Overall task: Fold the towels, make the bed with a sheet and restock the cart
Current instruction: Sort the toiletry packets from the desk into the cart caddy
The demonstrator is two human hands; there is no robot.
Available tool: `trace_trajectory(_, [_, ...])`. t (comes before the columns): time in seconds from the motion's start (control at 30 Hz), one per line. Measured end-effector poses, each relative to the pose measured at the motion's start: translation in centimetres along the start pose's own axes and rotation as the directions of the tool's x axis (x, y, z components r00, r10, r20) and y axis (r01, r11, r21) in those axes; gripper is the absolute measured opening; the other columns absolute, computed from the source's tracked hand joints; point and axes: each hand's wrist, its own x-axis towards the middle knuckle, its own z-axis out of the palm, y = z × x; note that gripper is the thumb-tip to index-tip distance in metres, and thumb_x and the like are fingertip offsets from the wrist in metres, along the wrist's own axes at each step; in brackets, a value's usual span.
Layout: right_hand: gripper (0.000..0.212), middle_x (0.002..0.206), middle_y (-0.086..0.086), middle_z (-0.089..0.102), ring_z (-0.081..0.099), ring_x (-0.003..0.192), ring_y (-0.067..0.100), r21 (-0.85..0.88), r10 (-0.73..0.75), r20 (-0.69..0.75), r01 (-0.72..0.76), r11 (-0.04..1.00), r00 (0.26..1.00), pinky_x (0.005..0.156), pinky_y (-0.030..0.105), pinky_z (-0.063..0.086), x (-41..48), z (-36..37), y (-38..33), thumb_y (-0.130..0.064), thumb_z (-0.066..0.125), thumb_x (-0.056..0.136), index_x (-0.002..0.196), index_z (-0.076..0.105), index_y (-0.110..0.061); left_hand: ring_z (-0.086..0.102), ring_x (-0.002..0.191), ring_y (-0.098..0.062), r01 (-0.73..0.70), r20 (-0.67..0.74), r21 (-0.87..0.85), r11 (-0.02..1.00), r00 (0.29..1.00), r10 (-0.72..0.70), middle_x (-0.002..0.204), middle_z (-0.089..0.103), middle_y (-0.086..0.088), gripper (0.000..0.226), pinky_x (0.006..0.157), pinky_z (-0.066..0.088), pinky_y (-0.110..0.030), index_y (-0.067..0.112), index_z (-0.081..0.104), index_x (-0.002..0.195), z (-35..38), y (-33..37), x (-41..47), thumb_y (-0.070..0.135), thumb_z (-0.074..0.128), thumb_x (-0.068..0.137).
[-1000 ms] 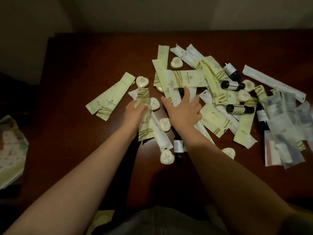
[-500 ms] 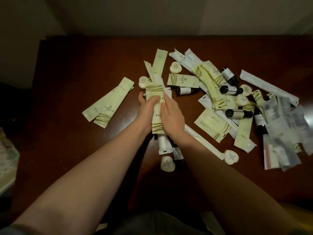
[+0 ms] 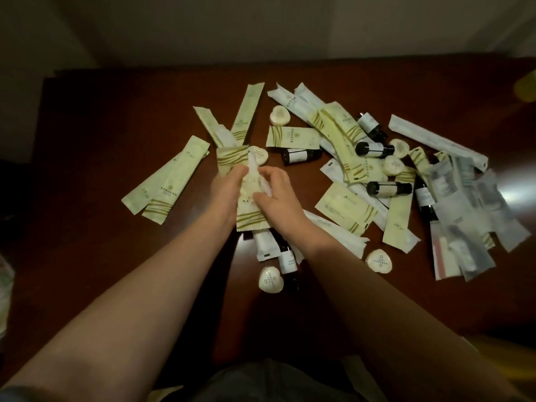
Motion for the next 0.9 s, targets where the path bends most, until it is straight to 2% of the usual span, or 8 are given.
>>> trace_trajectory(0.13, [0.041,0.137,-0.001,0.046,0.044,0.121,0.011,-0.019,-0.044,0.008,0.044,0.999,0.999,0.104,0.034,0.036,-0.4,-1.6,0.5,-0.028,0.044,0.098,0.138,0.042,-0.020,0.064,0.071,-0.024,0.072,0.024,-0.096,0.993,0.997,-0.070,0.084,0.064,-0.012,0.009,0.070,0.053,-0.034,0.009,0.061,0.089,-0.1,0.6,-0.4,0.007,0.052,0.089])
trace_trajectory(0.23, [0.047,0.138,0.000,0.050,0.046,0.125,0.019,-0.238,-0.055,-0.038,0.045,0.970,0.998,0.103,0.042,0.037,-1.0,-2.8,2.0,-0.038,0.039,0.099,0.142,0.038,-0.022,0.064,0.075,-0.024,0.047,0.002,-0.100,0.994,0.999,-0.047,0.084,0.065,-0.011,0.008,0.075,0.053,-0.038,0.011,0.060,0.087,-0.4,1.2,-0.8,0.007,0.054,0.090])
trace_trajectory(0.4, [0.058,0.135,0.002,0.050,0.043,0.124,0.024,-0.575,-0.012,-0.039,-0.012,0.818,0.999,0.099,0.039,0.034,-3.2,-5.1,5.0,-0.052,0.049,0.091,0.140,0.041,-0.023,0.066,0.077,-0.021,-0.068,0.037,-0.025,0.997,0.997,0.069,0.086,0.067,-0.005,0.010,0.075,0.055,-0.037,0.016,0.062,0.088,-2.1,2.1,-1.5,0.008,0.056,0.089])
trace_trajectory(0.5, [0.063,0.136,0.002,0.046,0.038,0.125,0.023,-0.643,0.034,-0.020,-0.039,0.765,0.999,0.099,0.041,0.032,-4.5,-5.8,5.6,-0.060,0.049,0.088,0.140,0.039,-0.026,0.067,0.074,-0.017,-0.135,0.054,-0.001,0.991,0.989,0.135,0.084,0.068,-0.002,0.013,0.069,0.057,-0.032,0.018,0.063,0.088,-2.7,2.6,-2.4,0.007,0.055,0.089])
trace_trajectory(0.6, [0.063,0.134,0.002,0.044,0.039,0.122,0.024,-0.745,0.078,-0.032,-0.075,0.663,0.996,0.097,0.041,0.034,-5.1,-5.8,6.2,-0.057,0.053,0.087,0.140,0.039,-0.025,0.068,0.083,-0.021,-0.156,0.012,-0.001,0.988,0.988,0.156,0.088,0.069,-0.003,0.012,0.075,0.057,-0.037,0.018,0.063,0.092,-3.4,3.2,-2.9,0.009,0.056,0.089])
trace_trajectory(0.67, [0.049,0.126,0.004,0.048,0.045,0.115,0.025,-0.758,0.054,-0.088,-0.102,0.644,0.995,0.091,0.039,0.037,-5.0,-5.5,6.6,-0.044,0.055,0.090,0.132,0.047,-0.020,0.068,0.088,-0.023,-0.159,-0.021,-0.048,0.986,0.987,0.158,0.091,0.068,-0.004,0.011,0.077,0.056,-0.039,0.018,0.062,0.092,-4.0,3.9,-3.1,0.009,0.056,0.089])
trace_trajectory(0.77, [0.024,0.111,0.010,0.053,0.054,0.097,0.028,-0.690,0.003,-0.174,-0.124,0.713,0.985,0.078,0.036,0.040,-4.9,-4.8,6.4,-0.022,0.048,0.095,0.115,0.055,-0.010,0.068,0.089,-0.024,-0.185,-0.065,-0.110,0.977,0.982,0.179,0.095,0.068,-0.006,0.009,0.077,0.056,-0.040,0.018,0.060,0.091,-5.0,5.0,-3.3,0.010,0.055,0.089])
trace_trajectory(0.9, [0.021,0.102,0.013,0.055,0.057,0.076,0.031,-0.442,0.050,-0.356,-0.215,0.871,0.933,0.062,0.039,0.045,-5.5,-4.7,5.0,-0.024,0.040,0.101,0.110,0.049,-0.008,0.068,0.090,-0.024,-0.228,-0.105,-0.158,0.961,0.971,0.213,0.098,0.068,-0.007,0.010,0.079,0.056,-0.041,0.017,0.059,0.095,-6.4,6.3,-3.1,0.010,0.056,0.089])
